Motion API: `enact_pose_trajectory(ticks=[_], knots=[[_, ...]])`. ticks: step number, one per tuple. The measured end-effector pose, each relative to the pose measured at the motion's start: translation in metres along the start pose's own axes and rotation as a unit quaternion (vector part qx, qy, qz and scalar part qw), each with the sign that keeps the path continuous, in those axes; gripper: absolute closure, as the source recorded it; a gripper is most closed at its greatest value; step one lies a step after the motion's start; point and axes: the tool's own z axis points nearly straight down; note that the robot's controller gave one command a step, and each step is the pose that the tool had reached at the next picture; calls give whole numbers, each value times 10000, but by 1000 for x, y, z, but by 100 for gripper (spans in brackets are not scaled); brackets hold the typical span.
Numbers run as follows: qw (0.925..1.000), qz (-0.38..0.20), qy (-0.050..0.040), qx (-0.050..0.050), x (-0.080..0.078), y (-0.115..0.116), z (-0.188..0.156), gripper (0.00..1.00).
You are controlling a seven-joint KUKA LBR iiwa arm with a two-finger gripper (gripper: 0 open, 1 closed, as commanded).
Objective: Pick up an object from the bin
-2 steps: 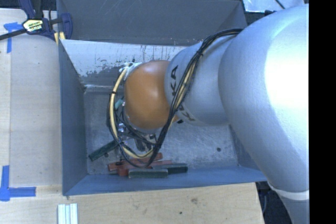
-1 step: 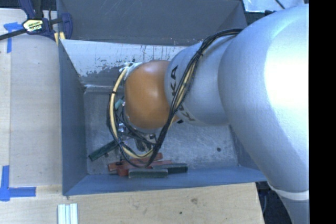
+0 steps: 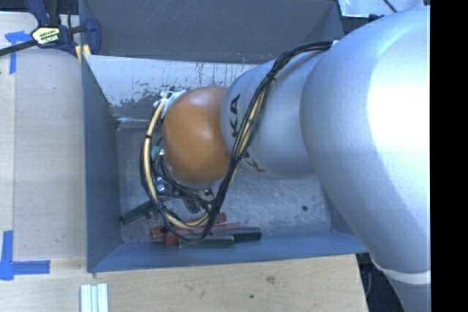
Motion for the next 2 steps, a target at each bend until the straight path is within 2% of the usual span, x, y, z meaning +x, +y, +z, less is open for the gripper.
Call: enact_pose_trajectory(ticks=[1,2], knots=[[9934,-1148,25,-20,-16,28,-37,100],[9885,-1514,-2,-21,-27,32,-52,100]])
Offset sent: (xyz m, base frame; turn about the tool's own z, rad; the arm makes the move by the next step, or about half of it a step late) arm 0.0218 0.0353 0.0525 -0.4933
